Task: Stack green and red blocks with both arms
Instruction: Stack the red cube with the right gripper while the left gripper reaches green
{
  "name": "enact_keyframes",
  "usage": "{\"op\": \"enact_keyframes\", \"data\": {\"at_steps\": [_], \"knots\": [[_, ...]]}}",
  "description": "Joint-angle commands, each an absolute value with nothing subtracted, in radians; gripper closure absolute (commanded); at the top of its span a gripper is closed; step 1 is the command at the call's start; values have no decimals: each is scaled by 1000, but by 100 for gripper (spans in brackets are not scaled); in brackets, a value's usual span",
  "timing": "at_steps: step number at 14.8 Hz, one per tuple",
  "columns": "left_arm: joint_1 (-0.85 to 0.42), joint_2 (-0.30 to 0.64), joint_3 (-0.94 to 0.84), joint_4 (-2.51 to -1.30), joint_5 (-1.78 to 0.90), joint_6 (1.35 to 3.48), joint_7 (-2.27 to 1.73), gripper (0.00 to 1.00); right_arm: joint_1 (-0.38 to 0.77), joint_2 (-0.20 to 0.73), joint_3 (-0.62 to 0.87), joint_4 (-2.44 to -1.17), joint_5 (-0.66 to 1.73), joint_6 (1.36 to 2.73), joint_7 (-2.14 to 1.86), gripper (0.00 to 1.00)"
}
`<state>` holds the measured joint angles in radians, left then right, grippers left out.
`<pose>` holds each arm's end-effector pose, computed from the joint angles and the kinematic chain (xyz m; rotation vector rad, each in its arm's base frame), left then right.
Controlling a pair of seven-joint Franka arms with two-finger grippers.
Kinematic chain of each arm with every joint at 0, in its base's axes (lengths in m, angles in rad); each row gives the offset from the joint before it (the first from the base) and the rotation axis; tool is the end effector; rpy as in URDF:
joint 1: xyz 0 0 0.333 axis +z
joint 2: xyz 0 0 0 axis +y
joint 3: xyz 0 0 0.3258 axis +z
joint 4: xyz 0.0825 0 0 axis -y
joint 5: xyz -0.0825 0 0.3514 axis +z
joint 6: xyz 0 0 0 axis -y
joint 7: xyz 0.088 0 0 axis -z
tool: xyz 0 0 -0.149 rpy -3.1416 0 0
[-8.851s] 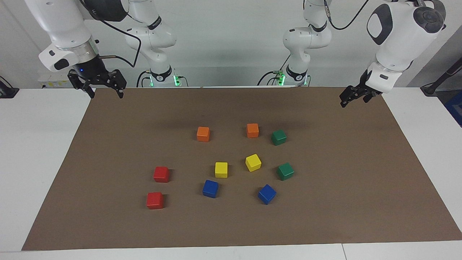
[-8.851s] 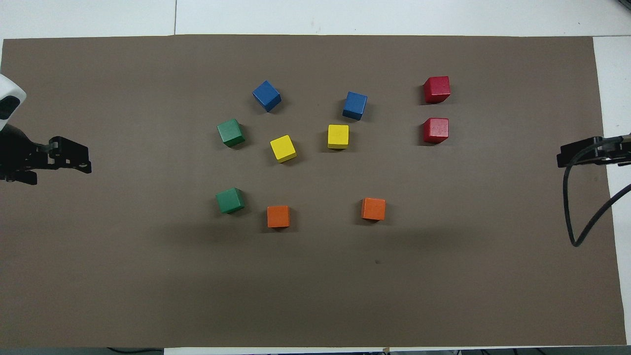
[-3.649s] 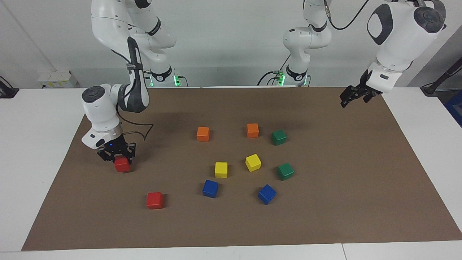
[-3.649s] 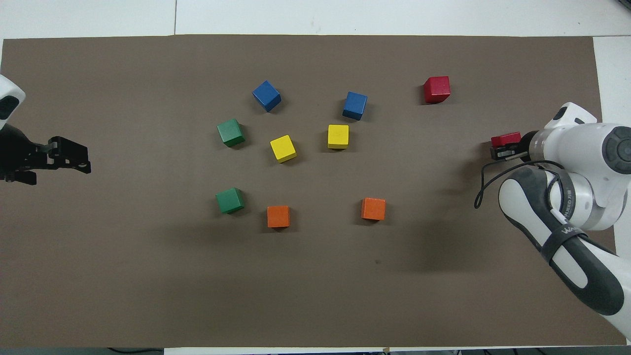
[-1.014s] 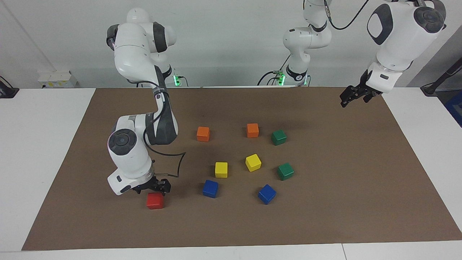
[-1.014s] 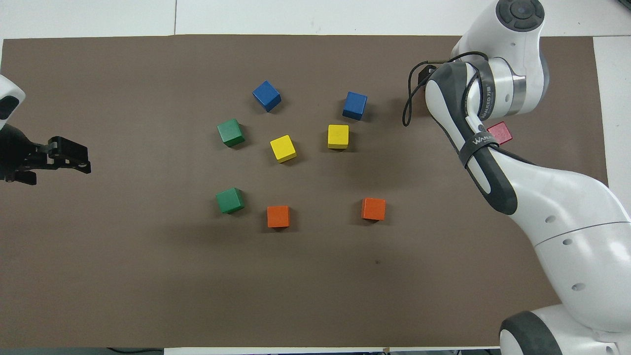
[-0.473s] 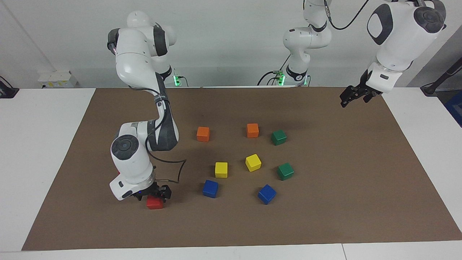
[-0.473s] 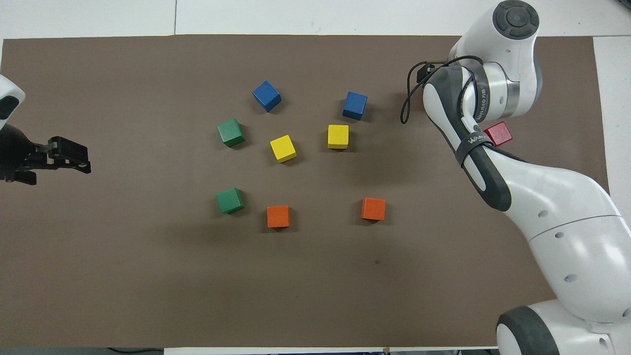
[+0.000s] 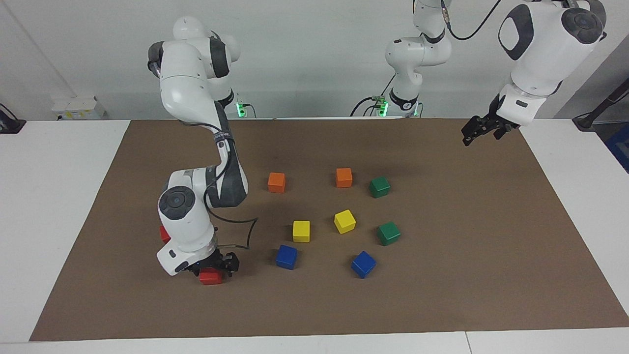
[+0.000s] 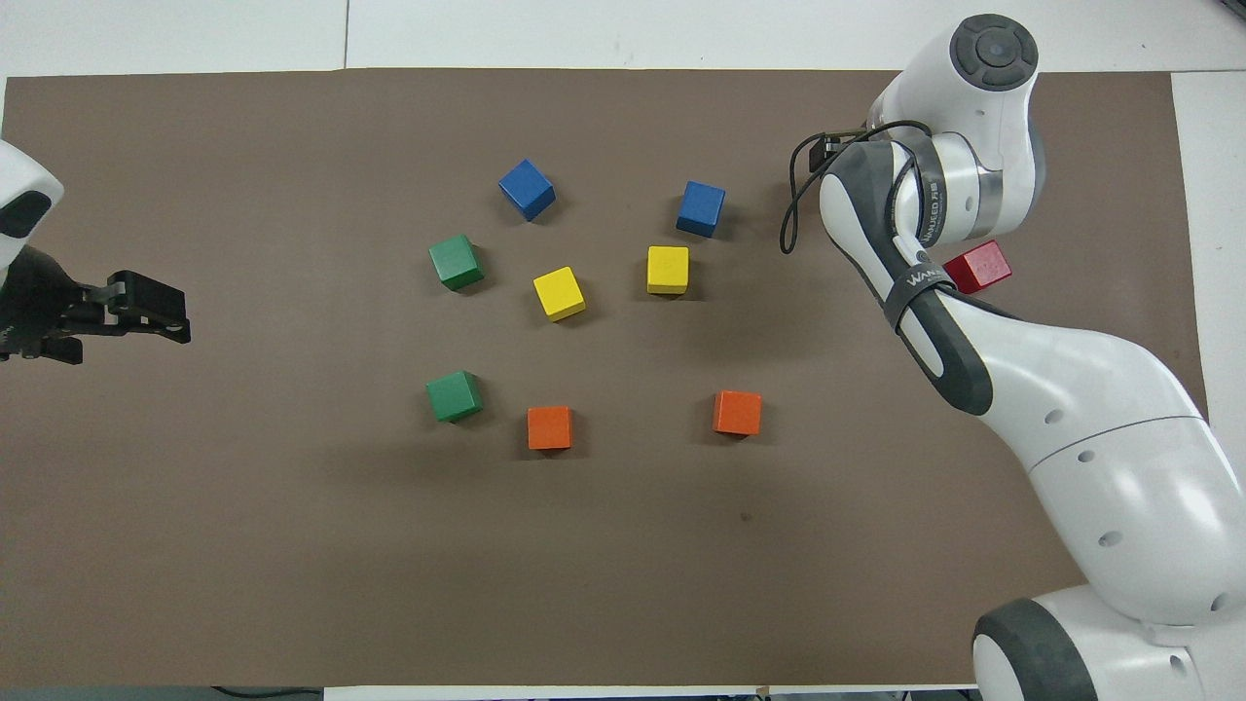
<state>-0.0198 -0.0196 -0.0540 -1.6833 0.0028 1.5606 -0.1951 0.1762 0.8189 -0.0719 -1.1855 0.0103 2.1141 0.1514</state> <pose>0.5045 -0.0371 0.5526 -3.1142 -0.1890 0.1588 0.7459 0.0936 0.2850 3.1086 -0.0408 0.1806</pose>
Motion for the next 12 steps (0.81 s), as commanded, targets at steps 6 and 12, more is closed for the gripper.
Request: {"op": "enact_keyframes", "data": {"at_steps": [6, 12], "knots": [[-297, -5, -51, -1882, -8, 1846, -461, 0, 166, 793, -60, -1262, 15, 2177, 114, 100], [-339, 57, -51, -2109, -8, 2167, -502, 0, 121, 655, -64, -1269, -8, 1952, -35, 100]]}}
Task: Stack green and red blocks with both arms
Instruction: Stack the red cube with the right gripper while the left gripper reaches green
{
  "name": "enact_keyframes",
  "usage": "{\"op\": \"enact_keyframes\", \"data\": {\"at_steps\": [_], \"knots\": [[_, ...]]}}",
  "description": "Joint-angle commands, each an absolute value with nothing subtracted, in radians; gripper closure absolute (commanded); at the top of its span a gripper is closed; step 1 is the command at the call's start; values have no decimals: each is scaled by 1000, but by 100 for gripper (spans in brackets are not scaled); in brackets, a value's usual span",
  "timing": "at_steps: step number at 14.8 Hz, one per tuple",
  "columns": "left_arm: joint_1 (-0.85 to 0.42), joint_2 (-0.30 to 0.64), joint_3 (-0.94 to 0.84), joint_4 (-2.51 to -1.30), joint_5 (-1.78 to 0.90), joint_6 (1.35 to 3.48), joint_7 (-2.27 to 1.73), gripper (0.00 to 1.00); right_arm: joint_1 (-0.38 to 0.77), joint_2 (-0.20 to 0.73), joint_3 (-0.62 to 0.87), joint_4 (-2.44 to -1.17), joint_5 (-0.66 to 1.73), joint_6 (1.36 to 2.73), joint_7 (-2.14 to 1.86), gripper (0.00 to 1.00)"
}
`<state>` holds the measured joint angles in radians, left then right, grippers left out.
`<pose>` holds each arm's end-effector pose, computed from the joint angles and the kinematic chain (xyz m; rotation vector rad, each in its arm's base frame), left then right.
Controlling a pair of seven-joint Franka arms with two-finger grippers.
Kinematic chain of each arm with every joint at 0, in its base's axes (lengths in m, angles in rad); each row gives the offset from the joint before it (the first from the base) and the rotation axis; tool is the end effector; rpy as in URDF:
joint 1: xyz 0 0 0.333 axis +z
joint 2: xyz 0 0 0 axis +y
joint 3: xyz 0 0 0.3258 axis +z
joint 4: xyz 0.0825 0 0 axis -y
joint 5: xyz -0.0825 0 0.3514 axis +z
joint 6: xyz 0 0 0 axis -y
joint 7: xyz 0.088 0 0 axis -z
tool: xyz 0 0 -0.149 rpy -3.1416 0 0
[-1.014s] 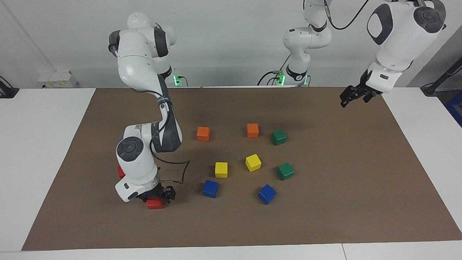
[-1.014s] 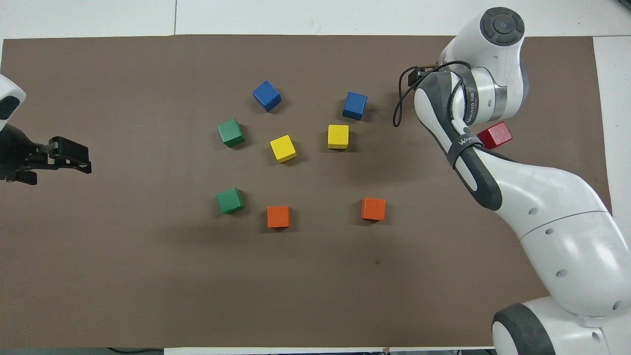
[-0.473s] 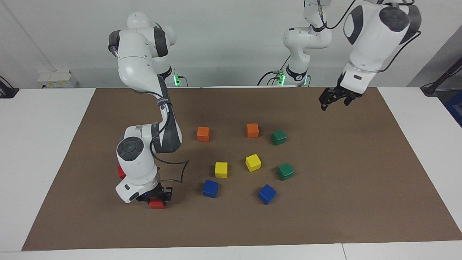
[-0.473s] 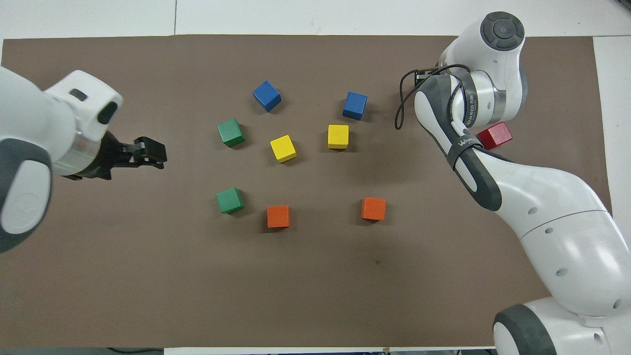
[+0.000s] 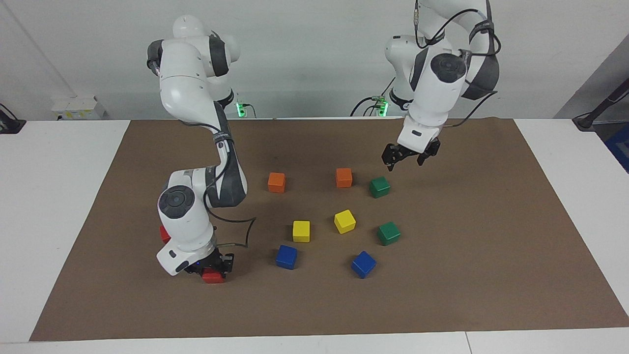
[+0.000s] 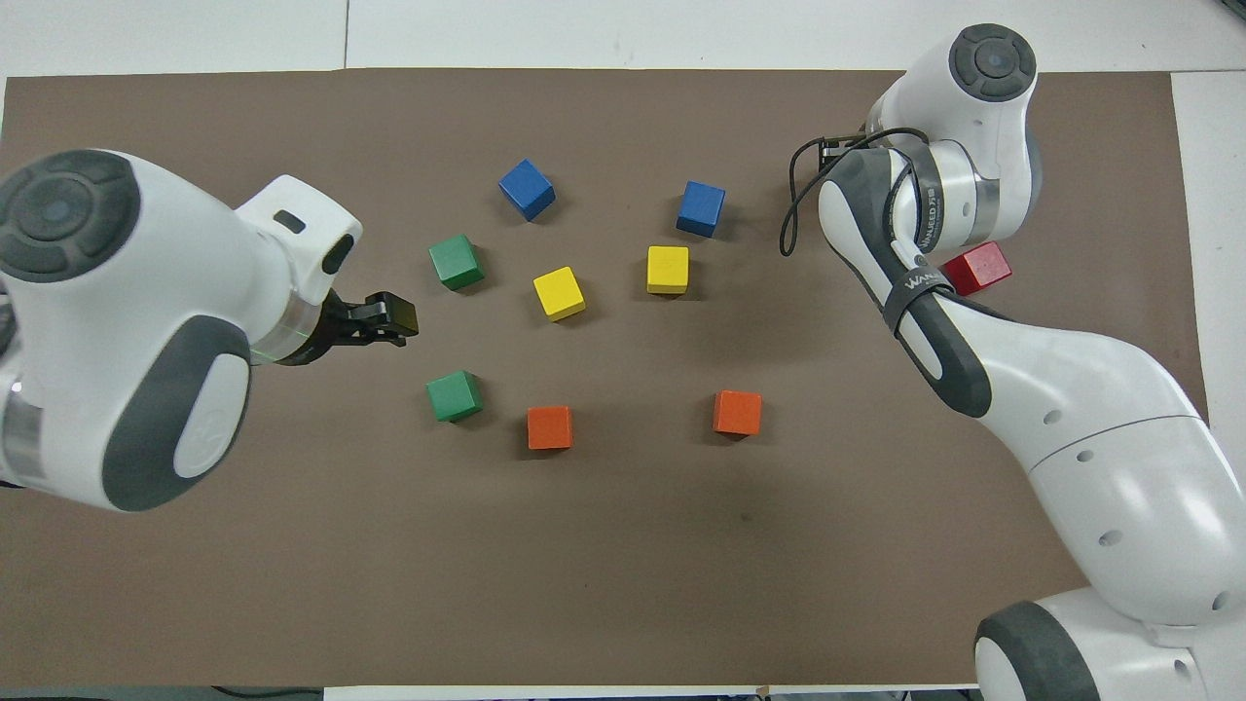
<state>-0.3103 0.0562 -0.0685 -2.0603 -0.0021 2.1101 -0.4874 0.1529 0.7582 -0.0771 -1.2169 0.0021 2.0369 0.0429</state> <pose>0.4933 -0.1962 0.3923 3.1343 0.1722 -0.0126 0.7332 0.0701 0.3083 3.0922 0.0847 0.1032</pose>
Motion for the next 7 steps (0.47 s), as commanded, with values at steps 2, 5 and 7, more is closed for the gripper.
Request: {"op": "enact_keyframes", "data": {"at_steps": [2, 5, 7], "knots": [[-340, 86, -51, -2118, -8, 2198, -596, 0, 98, 571, -66, -1317, -14, 1882, -162, 100], [-369, 121, -51, -2144, -8, 2278, -640, 0, 61, 415, -67, -1527, -18, 1920, -317, 100], [-382, 146, -51, -2161, -8, 2322, -653, 0, 26, 352, -67, -1642, -25, 1998, -453, 100]]}}
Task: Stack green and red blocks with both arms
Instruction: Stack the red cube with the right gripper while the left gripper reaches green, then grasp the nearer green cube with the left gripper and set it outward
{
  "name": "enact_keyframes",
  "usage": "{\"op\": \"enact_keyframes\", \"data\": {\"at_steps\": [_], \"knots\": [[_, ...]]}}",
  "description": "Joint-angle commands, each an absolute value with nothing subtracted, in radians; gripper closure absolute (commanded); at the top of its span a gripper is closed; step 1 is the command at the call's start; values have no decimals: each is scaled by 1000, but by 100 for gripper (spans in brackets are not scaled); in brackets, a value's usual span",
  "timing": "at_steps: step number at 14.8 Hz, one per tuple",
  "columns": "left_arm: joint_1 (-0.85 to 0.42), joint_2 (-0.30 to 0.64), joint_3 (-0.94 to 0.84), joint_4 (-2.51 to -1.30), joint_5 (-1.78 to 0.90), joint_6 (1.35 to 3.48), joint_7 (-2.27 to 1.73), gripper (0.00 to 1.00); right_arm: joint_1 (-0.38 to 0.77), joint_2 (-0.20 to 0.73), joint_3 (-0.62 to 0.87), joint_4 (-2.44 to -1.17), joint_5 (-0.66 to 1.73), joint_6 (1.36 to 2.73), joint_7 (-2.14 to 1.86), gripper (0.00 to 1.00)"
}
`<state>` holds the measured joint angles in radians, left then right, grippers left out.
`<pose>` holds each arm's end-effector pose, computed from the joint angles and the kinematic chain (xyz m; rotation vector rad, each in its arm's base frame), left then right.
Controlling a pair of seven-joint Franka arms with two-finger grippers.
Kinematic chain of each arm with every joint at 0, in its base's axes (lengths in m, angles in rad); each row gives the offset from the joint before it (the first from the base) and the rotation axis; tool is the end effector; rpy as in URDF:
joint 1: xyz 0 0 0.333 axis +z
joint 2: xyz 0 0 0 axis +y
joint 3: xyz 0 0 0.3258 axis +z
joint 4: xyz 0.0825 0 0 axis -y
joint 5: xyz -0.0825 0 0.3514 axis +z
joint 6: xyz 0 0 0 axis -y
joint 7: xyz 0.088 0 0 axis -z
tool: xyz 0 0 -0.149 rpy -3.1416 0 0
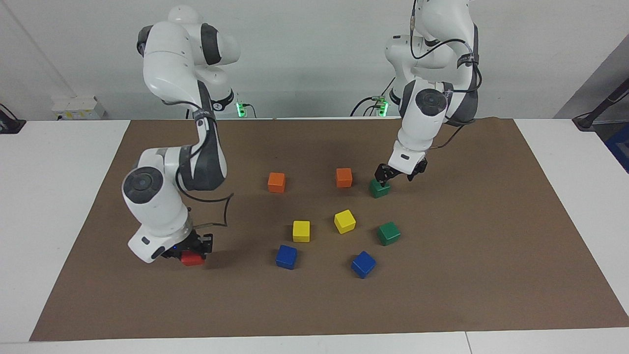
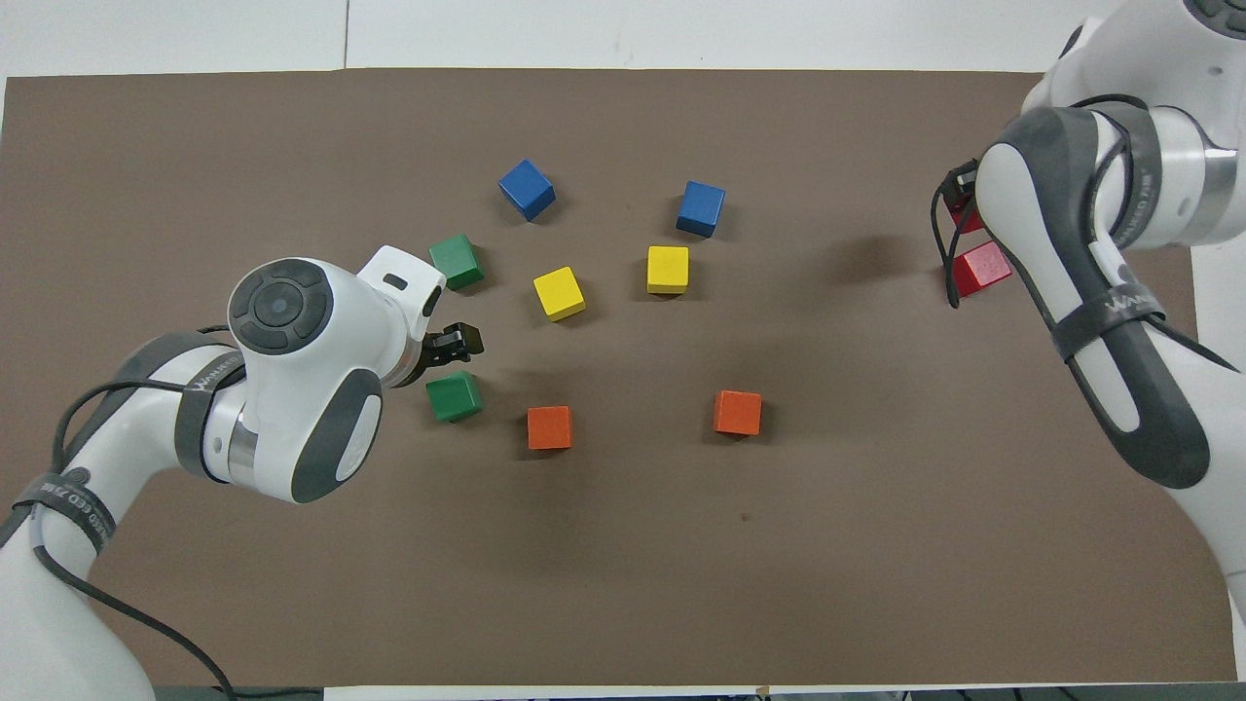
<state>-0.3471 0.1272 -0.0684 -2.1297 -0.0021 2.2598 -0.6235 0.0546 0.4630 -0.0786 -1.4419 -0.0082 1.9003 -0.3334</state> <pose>0.4902 -0.2161 0.3383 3.1138 0.3280 -0.0037 0.6655 -0.0090 0.4018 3.0603 0.4943 -0.0167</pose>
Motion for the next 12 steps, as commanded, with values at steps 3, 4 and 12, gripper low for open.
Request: {"op": "enact_keyframes", "data": {"at_steps": [3, 4, 12], "knots": [[-385, 155, -51, -2181, -8, 2332, -658, 0, -1, 290, -67, -1790, -25, 2165, -693, 100], [-387, 156, -51, -2189, -8, 2332, -658, 0, -2, 284, -67, -1807, -25, 2184, -715, 100], [-410, 160, -51, -2221, -6, 2388, -733, 100, 3, 330, -66, -1799, -20, 2266, -525, 100]]}}
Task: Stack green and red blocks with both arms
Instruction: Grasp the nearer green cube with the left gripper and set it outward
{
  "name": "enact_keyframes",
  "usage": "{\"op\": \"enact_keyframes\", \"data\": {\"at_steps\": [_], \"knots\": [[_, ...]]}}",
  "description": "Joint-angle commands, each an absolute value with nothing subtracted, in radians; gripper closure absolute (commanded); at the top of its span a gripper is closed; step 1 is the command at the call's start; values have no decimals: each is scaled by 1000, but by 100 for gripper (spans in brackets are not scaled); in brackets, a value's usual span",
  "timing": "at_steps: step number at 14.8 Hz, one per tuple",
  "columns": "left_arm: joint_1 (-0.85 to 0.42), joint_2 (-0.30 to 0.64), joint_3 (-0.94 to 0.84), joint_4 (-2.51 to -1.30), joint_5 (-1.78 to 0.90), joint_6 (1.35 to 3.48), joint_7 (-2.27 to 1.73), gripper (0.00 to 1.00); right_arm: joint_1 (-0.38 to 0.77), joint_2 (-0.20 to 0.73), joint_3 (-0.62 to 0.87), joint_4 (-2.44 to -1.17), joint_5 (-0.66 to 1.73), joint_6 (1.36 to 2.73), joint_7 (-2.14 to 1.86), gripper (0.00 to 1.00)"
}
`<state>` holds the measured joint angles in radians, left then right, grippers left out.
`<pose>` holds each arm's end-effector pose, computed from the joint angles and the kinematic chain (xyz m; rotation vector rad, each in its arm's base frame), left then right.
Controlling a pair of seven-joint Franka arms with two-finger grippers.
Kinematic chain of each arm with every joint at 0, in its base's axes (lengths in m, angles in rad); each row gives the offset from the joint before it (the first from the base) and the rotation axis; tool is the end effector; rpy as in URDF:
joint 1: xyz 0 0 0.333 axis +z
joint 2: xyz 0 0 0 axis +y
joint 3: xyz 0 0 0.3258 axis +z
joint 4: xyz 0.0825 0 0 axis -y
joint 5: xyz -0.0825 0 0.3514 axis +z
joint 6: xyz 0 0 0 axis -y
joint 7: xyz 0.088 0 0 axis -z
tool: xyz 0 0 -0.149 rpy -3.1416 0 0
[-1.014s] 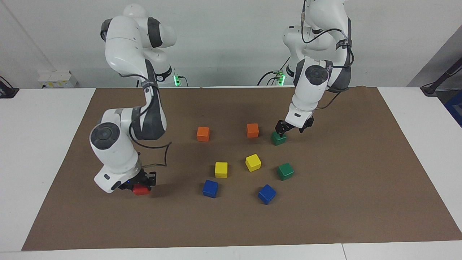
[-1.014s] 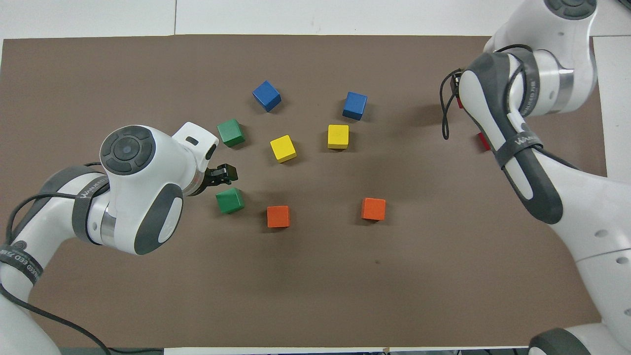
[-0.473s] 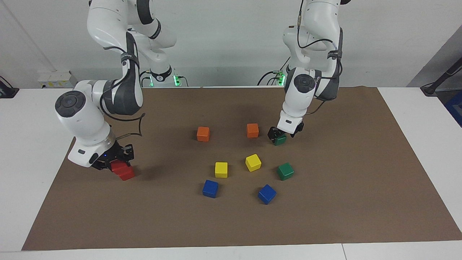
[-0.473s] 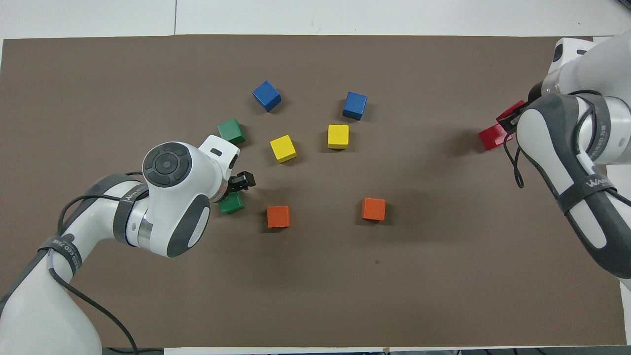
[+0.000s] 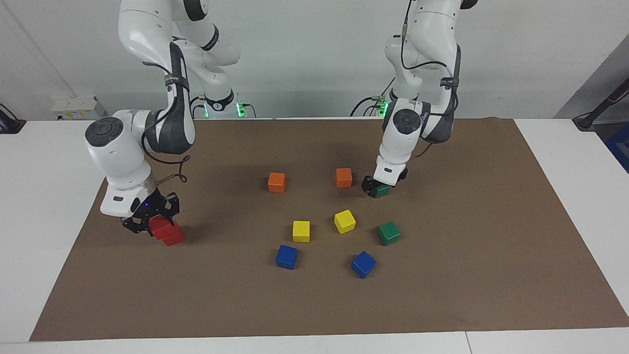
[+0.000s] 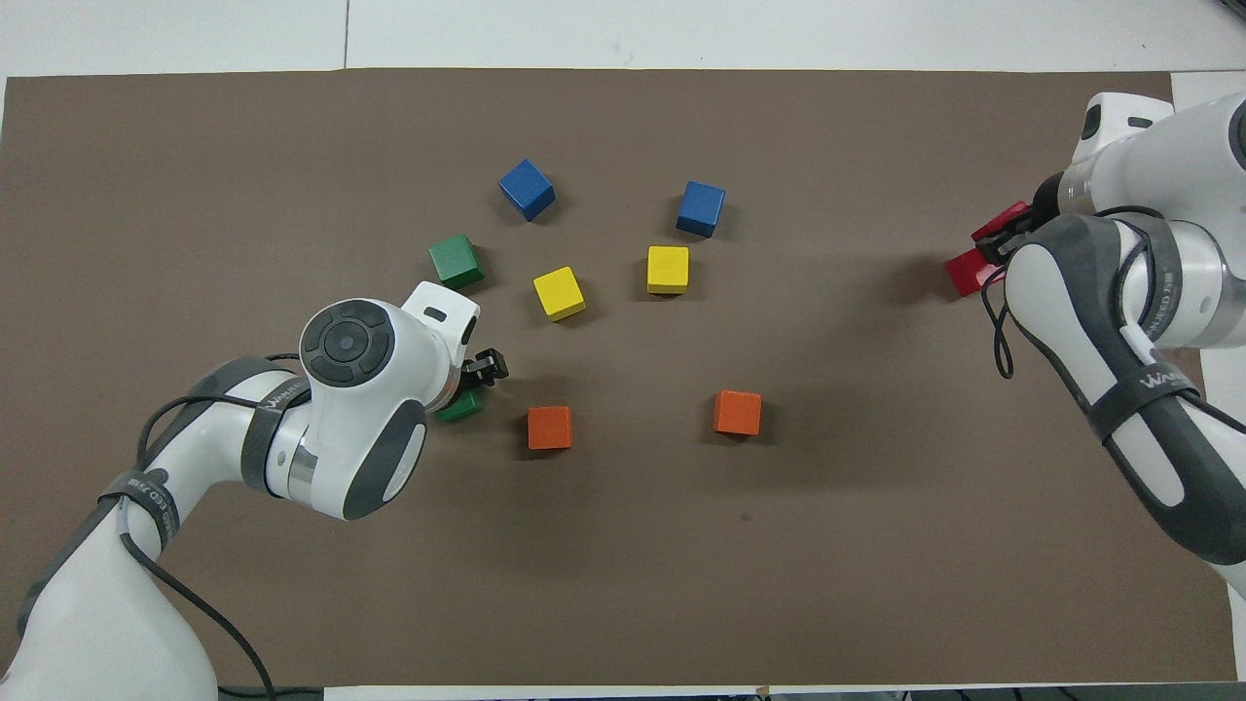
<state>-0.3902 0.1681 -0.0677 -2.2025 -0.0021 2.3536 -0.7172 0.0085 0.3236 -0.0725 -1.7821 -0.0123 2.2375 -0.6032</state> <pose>0.4712 -0.2323 0.2956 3.1131 0.4096 -0.0329 0.6318 -0.0380 0.3719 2.9464 0.8336 0.1756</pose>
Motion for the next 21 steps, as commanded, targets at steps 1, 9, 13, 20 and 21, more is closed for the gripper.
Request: {"op": "enact_keyframes", "data": {"at_steps": [1, 9, 13, 20, 21], "knots": [[-407, 161, -51, -2218, -6, 2382, -732, 100, 3, 333, -64, -1802, -15, 2266, -485, 100], [-140, 163, -41, -2007, 3, 2118, -214, 100, -8, 337, -64, -1828, -6, 2290, -474, 100], [-15, 231, -41, -1991, 18, 2232, -2, 100, -15, 344, -63, -1829, -2, 2298, -471, 100], [41, 314, -43, -1957, 48, 2295, 64, 100, -15, 351, -63, -1829, 28, 2299, -469, 100], [49, 324, -43, -1948, 48, 2295, 75, 100, -15, 351, -63, -1829, 29, 2299, -471, 100]]}}
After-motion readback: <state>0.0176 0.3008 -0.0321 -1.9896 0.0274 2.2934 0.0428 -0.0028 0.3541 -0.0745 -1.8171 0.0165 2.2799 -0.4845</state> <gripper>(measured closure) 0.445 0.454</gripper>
